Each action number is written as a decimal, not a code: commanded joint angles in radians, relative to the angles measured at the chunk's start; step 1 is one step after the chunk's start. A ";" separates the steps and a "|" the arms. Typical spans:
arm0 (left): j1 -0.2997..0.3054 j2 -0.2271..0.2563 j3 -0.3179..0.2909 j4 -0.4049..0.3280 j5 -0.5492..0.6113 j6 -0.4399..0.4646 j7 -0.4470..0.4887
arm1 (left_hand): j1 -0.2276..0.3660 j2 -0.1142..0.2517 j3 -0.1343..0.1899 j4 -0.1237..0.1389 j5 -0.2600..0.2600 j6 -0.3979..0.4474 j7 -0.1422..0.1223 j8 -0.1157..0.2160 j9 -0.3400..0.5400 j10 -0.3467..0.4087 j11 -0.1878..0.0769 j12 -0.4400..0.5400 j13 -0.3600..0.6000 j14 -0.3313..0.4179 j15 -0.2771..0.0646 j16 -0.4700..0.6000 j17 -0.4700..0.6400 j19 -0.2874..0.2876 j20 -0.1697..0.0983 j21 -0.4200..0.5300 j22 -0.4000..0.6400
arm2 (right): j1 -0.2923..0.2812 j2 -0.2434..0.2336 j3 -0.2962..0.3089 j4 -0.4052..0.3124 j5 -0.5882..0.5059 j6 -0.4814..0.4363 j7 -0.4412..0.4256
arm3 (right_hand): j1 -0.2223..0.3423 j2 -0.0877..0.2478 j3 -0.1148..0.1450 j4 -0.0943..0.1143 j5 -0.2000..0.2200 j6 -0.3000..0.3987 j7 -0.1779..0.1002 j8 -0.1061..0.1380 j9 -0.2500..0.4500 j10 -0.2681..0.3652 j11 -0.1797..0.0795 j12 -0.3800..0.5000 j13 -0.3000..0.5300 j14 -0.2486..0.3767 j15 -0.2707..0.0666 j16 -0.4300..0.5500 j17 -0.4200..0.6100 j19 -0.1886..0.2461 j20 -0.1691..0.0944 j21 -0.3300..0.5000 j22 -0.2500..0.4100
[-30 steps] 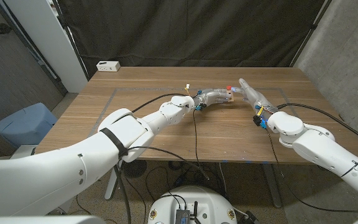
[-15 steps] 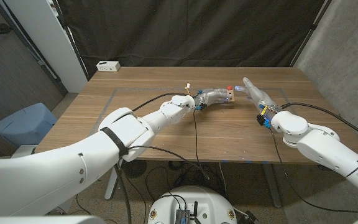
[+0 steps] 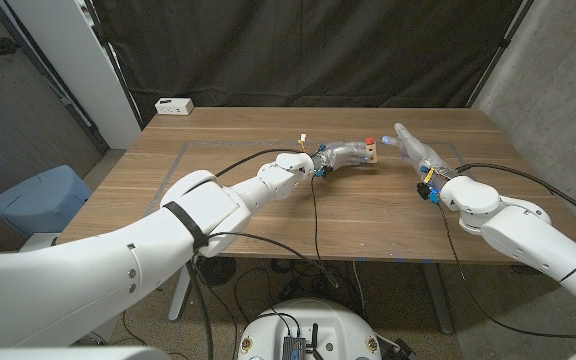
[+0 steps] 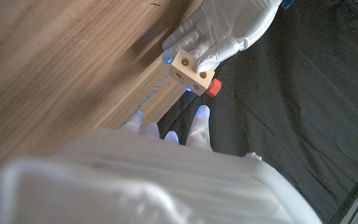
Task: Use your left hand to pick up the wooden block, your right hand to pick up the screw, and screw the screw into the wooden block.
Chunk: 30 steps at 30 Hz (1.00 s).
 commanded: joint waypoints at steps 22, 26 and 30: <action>0.003 0.002 -0.009 0.018 0.004 -0.055 -0.045 | -0.001 0.011 0.003 0.006 0.007 0.047 0.034 0.008 0.005 0.008 0.000 0.006 0.002 0.007 -0.058 0.004 0.004 0.000 -0.001 0.006 0.004 | 0.098 0.016 -0.061 0.049 -0.021 0.003 0.061 | 0.004 0.024 0.001 0.000 0.004 -0.021 -0.004 0.000 -0.001 -0.081 0.010 0.000 0.001 -0.155 0.011 0.000 0.002 -0.004 0.006 0.001 0.000; 0.002 0.002 -0.009 0.018 0.005 -0.053 -0.043 | -0.001 0.011 0.003 0.006 0.007 0.046 0.033 0.008 0.005 0.008 -0.001 0.007 0.002 0.006 -0.058 0.004 0.004 0.000 -0.001 0.006 0.004 | 0.105 0.017 -0.067 0.053 -0.025 0.006 0.068 | 0.004 0.024 0.001 0.000 0.004 -0.021 -0.005 0.000 -0.001 -0.081 0.009 0.000 0.001 -0.155 0.011 -0.001 0.002 -0.005 0.006 0.001 0.000; 0.002 0.002 -0.009 0.018 0.005 -0.050 -0.040 | 0.000 0.010 0.003 0.005 0.007 0.046 0.033 0.008 0.005 0.009 -0.001 0.007 0.002 0.006 -0.058 0.004 0.003 0.000 -0.001 0.006 0.004 | 0.114 0.022 -0.074 0.057 -0.026 0.005 0.074 | 0.003 0.024 0.000 0.001 0.004 -0.022 -0.005 0.001 -0.001 -0.081 0.009 0.000 0.001 -0.156 0.012 -0.001 0.002 -0.006 0.006 0.001 0.000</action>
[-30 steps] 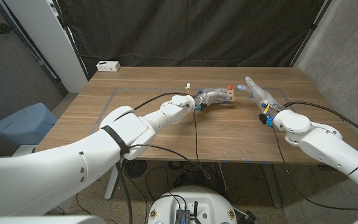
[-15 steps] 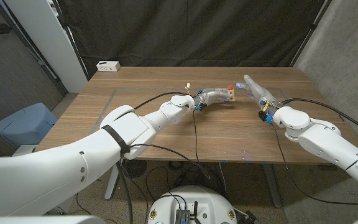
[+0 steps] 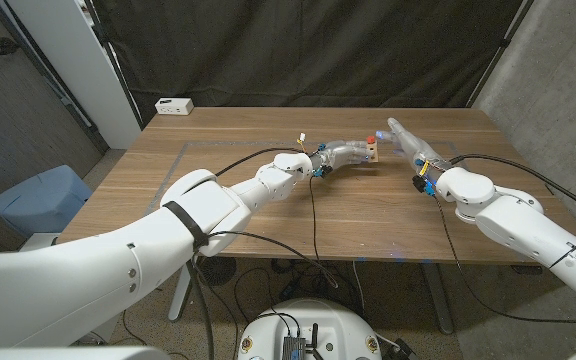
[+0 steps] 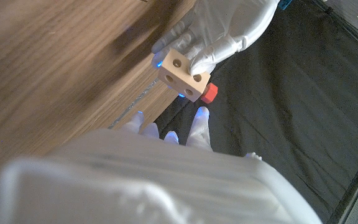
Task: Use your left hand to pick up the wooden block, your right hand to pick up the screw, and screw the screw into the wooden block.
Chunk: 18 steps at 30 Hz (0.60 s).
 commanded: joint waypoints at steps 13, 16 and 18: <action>0.002 0.000 -0.003 0.001 0.001 -0.001 0.001 | 0.005 0.011 0.003 0.005 0.006 0.047 0.035 0.008 0.005 0.008 0.000 0.007 0.001 0.006 -0.058 0.004 0.004 0.000 -0.002 0.006 0.004 | 0.049 0.022 -0.043 0.029 -0.013 0.007 0.030 | 0.002 0.024 0.000 0.001 0.004 -0.004 -0.004 0.005 -0.001 -0.080 0.009 0.001 0.001 -0.148 0.007 0.000 0.002 -0.006 0.006 0.001 0.000; 0.003 -0.001 -0.003 0.001 0.000 -0.001 0.001 | 0.003 0.012 0.003 0.006 0.006 0.046 0.036 0.008 0.005 0.008 0.000 0.007 0.001 0.006 -0.056 0.004 0.004 0.000 -0.001 0.006 0.004 | 0.052 0.024 -0.047 0.030 -0.012 0.004 0.033 | 0.001 0.024 0.000 0.002 0.004 -0.003 -0.004 0.006 -0.001 -0.080 0.010 0.001 0.001 -0.148 0.007 0.000 0.002 -0.007 0.005 0.001 0.000; 0.003 -0.001 -0.003 0.001 0.000 -0.001 0.002 | 0.003 0.012 0.003 0.006 0.006 0.045 0.034 0.008 0.005 0.008 0.000 0.007 0.001 0.006 -0.056 0.004 0.004 0.000 -0.001 0.006 0.004 | 0.053 0.025 -0.047 0.029 -0.009 -0.001 0.031 | 0.001 0.024 0.000 0.002 0.004 -0.003 -0.005 0.006 -0.001 -0.079 0.010 0.001 0.001 -0.148 0.007 0.000 0.002 -0.006 0.005 0.001 0.000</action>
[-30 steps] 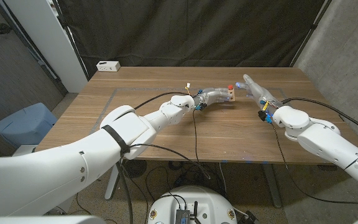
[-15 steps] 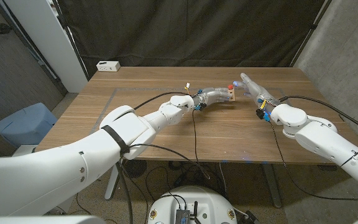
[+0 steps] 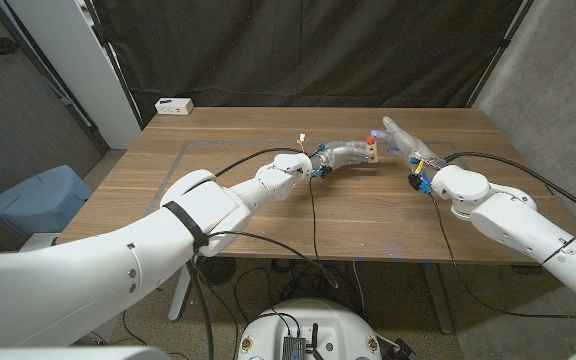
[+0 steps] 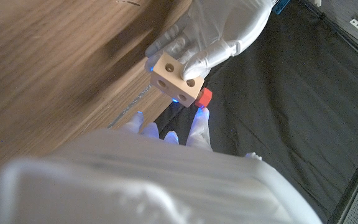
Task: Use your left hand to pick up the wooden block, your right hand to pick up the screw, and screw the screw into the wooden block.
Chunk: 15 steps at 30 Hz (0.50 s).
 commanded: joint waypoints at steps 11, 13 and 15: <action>0.003 -0.002 -0.001 0.000 0.000 0.000 0.003 | 0.001 0.008 0.004 0.007 0.006 0.049 0.033 0.009 0.005 0.011 0.000 0.010 0.001 0.008 -0.056 0.004 0.003 0.001 -0.001 0.006 0.004 | 0.010 0.006 -0.018 0.007 0.001 -0.003 0.012 | 0.001 0.025 -0.001 0.002 0.004 0.000 -0.005 0.008 -0.001 -0.079 0.010 0.002 0.000 -0.152 0.004 0.001 0.002 -0.002 0.001 0.002 0.000; 0.004 -0.003 -0.001 0.000 -0.001 0.000 0.004 | 0.001 0.009 0.005 0.007 0.006 0.049 0.033 0.009 0.005 0.011 0.000 0.010 0.001 0.008 -0.057 0.005 0.004 0.000 -0.002 0.006 0.004 | 0.008 0.005 -0.017 0.007 0.001 0.000 0.013 | 0.001 0.025 -0.001 0.002 0.004 0.001 -0.005 0.008 -0.001 -0.078 0.010 0.002 0.000 -0.152 0.003 0.001 0.002 -0.002 0.001 0.002 0.000; 0.004 -0.003 -0.001 0.000 0.000 0.001 0.004 | 0.001 0.008 0.004 0.007 0.006 0.048 0.033 0.009 0.005 0.011 0.000 0.010 0.001 0.008 -0.056 0.004 0.003 0.001 -0.001 0.007 0.004 | 0.005 0.005 -0.015 0.004 0.002 -0.002 0.009 | 0.001 0.025 -0.001 0.002 0.004 0.002 -0.005 0.009 -0.001 -0.078 0.010 0.002 0.000 -0.152 0.003 0.001 0.002 -0.002 0.000 0.002 0.000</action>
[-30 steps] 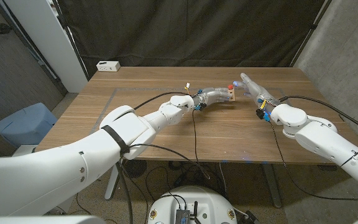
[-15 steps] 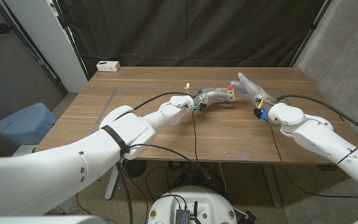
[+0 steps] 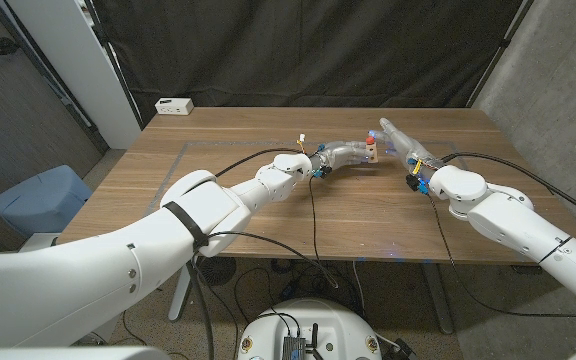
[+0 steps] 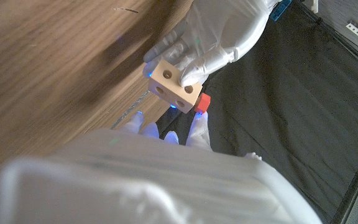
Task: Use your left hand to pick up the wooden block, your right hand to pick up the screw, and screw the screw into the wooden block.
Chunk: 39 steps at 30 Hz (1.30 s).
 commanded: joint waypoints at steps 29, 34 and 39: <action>-0.003 -0.002 0.002 0.001 -0.002 0.014 0.010 | -0.003 0.008 0.003 0.006 0.006 0.049 0.034 0.009 0.005 0.009 0.003 0.006 0.001 0.009 -0.058 0.004 0.003 0.003 -0.001 0.007 0.004 | -0.011 -0.004 -0.001 -0.008 0.008 -0.010 -0.007 | 0.002 0.027 0.000 0.002 0.005 0.008 -0.008 0.007 -0.001 -0.079 0.010 0.002 0.000 -0.151 0.002 0.001 0.002 -0.002 0.000 0.002 0.000; -0.002 -0.001 0.002 0.000 -0.002 0.009 0.007 | -0.002 0.009 0.004 0.006 0.006 0.049 0.034 0.009 0.005 0.009 0.003 0.006 0.001 0.009 -0.060 0.005 0.004 0.003 0.000 0.007 0.004 | -0.014 -0.006 0.000 -0.012 0.009 -0.014 -0.009 | 0.002 0.027 0.000 0.002 0.005 0.009 -0.008 0.007 -0.001 -0.079 0.010 0.002 0.000 -0.151 0.002 0.001 0.002 -0.001 0.000 0.002 0.000; 0.000 0.000 0.000 0.000 -0.003 0.003 0.000 | -0.004 0.009 0.003 0.007 0.006 0.048 0.035 0.009 0.005 0.009 0.003 0.006 0.001 0.011 -0.059 0.005 0.004 0.003 0.000 0.007 0.004 | -0.022 -0.009 0.003 -0.019 0.011 -0.016 -0.014 | 0.002 0.027 0.000 0.002 0.005 0.009 -0.009 0.008 -0.001 -0.078 0.010 0.002 0.000 -0.151 0.002 0.001 0.002 -0.001 -0.001 0.003 0.000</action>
